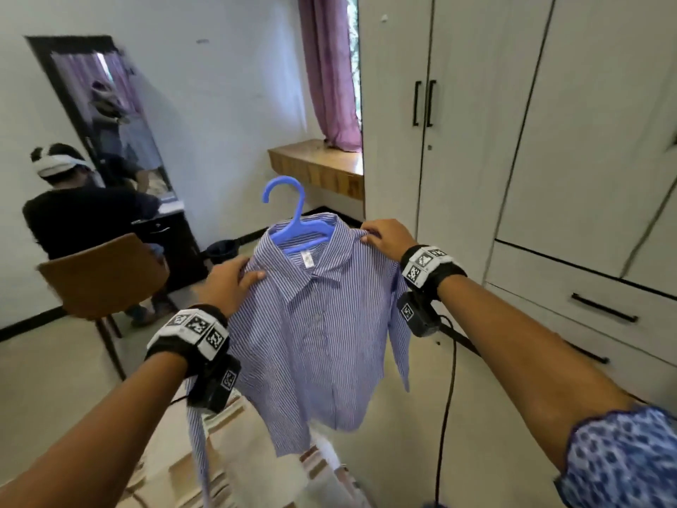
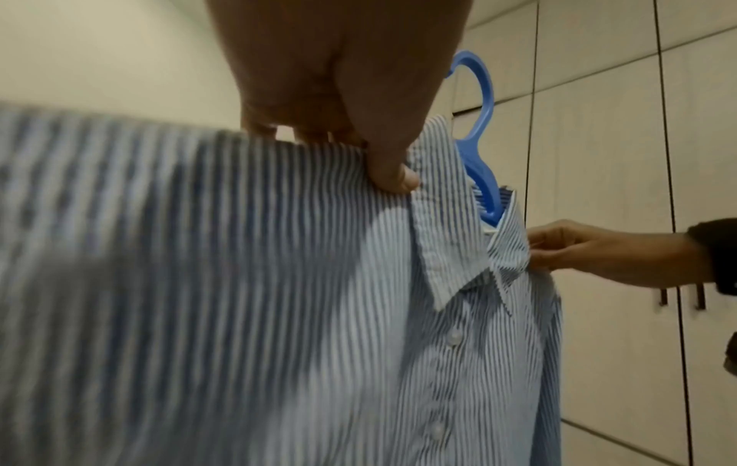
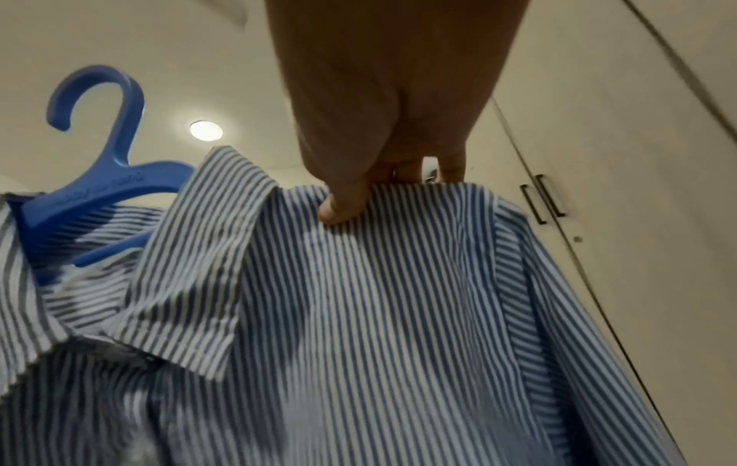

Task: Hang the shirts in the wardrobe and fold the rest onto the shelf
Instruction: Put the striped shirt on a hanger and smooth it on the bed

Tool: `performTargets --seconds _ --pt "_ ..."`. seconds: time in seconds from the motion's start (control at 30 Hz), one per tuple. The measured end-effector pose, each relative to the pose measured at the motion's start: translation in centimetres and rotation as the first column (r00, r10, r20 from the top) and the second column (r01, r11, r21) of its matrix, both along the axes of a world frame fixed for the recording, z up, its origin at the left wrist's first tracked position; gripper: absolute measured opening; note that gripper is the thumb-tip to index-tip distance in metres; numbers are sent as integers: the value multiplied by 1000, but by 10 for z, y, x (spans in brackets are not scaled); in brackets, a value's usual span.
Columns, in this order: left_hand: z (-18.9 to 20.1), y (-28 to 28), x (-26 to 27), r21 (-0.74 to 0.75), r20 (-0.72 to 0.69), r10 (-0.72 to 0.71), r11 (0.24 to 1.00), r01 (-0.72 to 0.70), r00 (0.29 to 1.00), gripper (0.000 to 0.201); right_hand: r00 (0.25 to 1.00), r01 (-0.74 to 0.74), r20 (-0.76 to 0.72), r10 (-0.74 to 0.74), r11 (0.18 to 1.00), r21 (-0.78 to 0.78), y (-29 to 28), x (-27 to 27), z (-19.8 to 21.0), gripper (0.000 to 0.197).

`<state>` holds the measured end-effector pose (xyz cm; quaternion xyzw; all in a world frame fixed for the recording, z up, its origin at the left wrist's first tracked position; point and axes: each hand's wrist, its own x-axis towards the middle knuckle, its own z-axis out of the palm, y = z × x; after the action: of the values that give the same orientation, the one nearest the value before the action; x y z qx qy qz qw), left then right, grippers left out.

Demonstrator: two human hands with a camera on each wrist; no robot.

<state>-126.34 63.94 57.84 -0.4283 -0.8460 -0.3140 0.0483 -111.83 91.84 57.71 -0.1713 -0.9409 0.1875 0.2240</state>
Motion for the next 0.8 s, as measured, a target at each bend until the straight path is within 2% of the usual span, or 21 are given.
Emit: performTargets --seconds 0.1,0.23,0.33,0.47,0.53,0.6,0.7,0.8 --pt "-23 66 17 -109 25 -50 993 52 998 22 989 138 -36 -141 988 -71 68 51 -28 14" --pt "-73 208 56 -189 60 -148 969 157 987 25 960 278 37 -276 945 -173 190 148 -81 13" --pt "-111 333 113 -211 119 -238 942 259 964 17 925 381 106 -366 896 -230 275 240 -115 12" --pt "-148 461 216 -262 243 -355 872 413 903 21 818 571 256 -516 781 -251 348 378 -150 18" --pt "-161 505 255 -289 293 -402 828 481 867 29 778 622 311 -546 740 -256 370 434 -156 25" --pt "-167 541 283 -282 309 -424 814 508 851 24 766 628 346 -541 744 -228 385 475 -157 36" --pt "-172 568 303 -268 296 -452 806 527 842 22 763 620 394 -512 752 -224 398 506 -158 49" --pt "-163 575 306 -240 253 -533 774 586 808 16 741 645 419 -526 731 -223 397 515 -158 43"
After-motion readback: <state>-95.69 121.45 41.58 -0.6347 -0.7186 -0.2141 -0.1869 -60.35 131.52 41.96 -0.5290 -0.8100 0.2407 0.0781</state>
